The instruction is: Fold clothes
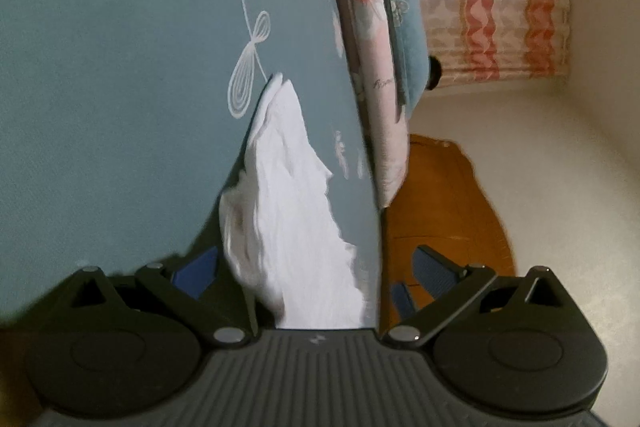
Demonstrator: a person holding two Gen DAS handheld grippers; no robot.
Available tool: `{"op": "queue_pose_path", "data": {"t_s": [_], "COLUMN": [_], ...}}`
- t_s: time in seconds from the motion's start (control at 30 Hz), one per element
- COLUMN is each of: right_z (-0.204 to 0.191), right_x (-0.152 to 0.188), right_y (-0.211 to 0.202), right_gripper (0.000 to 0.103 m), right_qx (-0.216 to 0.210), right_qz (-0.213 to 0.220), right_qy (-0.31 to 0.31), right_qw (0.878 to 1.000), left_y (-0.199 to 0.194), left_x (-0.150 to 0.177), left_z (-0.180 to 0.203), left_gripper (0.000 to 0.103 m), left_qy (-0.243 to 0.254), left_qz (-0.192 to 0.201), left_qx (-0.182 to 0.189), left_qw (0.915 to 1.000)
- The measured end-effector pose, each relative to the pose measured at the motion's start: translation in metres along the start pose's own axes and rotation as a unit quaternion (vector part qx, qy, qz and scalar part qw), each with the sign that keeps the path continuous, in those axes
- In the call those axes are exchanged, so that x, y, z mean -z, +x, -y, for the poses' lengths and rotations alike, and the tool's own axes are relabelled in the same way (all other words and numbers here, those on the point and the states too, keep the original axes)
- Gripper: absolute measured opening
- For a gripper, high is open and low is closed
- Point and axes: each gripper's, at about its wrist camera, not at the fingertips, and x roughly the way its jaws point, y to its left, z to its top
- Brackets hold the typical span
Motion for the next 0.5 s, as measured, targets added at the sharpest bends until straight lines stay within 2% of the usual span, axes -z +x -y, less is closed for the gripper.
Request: {"op": "queue_pose_path", "data": {"t_s": [0.1,0.2,0.27,0.33,0.37,0.5], "right_z": [0.003,0.005,0.003,-0.003,-0.007,-0.019], "right_x": [-0.001,0.001,0.003,0.004,0.003,-0.002], "right_y": [-0.002,-0.005,-0.003,-0.002,0.000,0.013], "right_gripper": [0.103,0.103,0.098,0.087,0.086,0.066], "right_qx": [-0.010,-0.032,-0.055,-0.068,-0.071,-0.073], "right_qz": [0.002,0.007,-0.001,-0.011,-0.014,-0.025], "right_qy": [0.018,0.027,0.019,0.008,0.003,-0.013], "right_qw": [1.000,0.999,0.998,0.998,0.997,0.997], "left_y": [0.016,0.022,0.020,0.016,0.015,0.015], "left_x": [-0.008,-0.011,-0.011,-0.011,-0.011,-0.013], "left_z": [0.005,0.008,0.008,0.009,0.010,0.017], "left_gripper": [0.102,0.102,0.102,0.102,0.102,0.102], "left_qy": [0.003,0.007,0.004,0.002,0.004,0.014], "left_qz": [-0.028,-0.051,-0.054,-0.055,-0.056,-0.065], "left_qx": [0.001,0.017,0.032,0.046,0.049,0.061], "left_qw": [0.9996,0.9985,0.9980,0.9975,0.9972,0.9959]}}
